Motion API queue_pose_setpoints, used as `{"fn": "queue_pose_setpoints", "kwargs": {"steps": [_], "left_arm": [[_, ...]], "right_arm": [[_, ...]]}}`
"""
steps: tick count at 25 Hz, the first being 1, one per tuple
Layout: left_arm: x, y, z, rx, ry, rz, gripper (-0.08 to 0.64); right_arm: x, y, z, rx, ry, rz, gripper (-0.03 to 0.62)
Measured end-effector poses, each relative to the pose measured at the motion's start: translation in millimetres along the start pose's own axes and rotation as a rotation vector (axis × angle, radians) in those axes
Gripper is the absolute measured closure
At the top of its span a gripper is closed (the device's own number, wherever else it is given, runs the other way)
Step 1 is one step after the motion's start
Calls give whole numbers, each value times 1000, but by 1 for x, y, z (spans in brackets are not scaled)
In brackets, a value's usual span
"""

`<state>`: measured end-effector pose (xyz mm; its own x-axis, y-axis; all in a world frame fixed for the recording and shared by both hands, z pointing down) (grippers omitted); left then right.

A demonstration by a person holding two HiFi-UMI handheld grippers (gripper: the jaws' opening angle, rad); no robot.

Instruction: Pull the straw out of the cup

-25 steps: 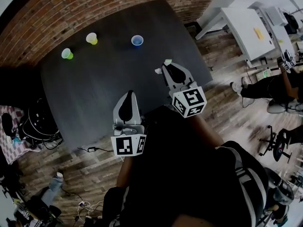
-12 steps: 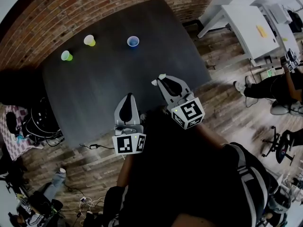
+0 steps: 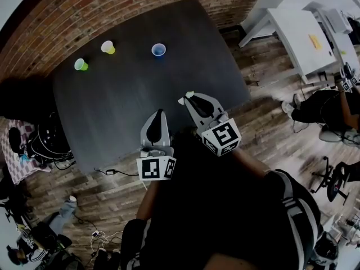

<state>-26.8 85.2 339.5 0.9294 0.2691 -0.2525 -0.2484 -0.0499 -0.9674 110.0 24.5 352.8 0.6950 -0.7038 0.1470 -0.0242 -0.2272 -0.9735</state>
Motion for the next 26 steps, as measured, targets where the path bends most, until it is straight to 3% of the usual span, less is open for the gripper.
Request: {"fn": "queue_pose_setpoints", "kwargs": {"steps": [26], "left_arm": [[0, 3, -5, 10, 20, -21, 555]], "right_arm": [[3, 3, 1, 2, 19, 23, 552]]}}
Point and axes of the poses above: the fingertips, and each gripper's own axes: z backward along the fingers, x to its right, y out of its top, the point moved 6 cm from there along z, backward along the fingers, and after that the axes turned 2 degrees about x, right-handed, at the moved point
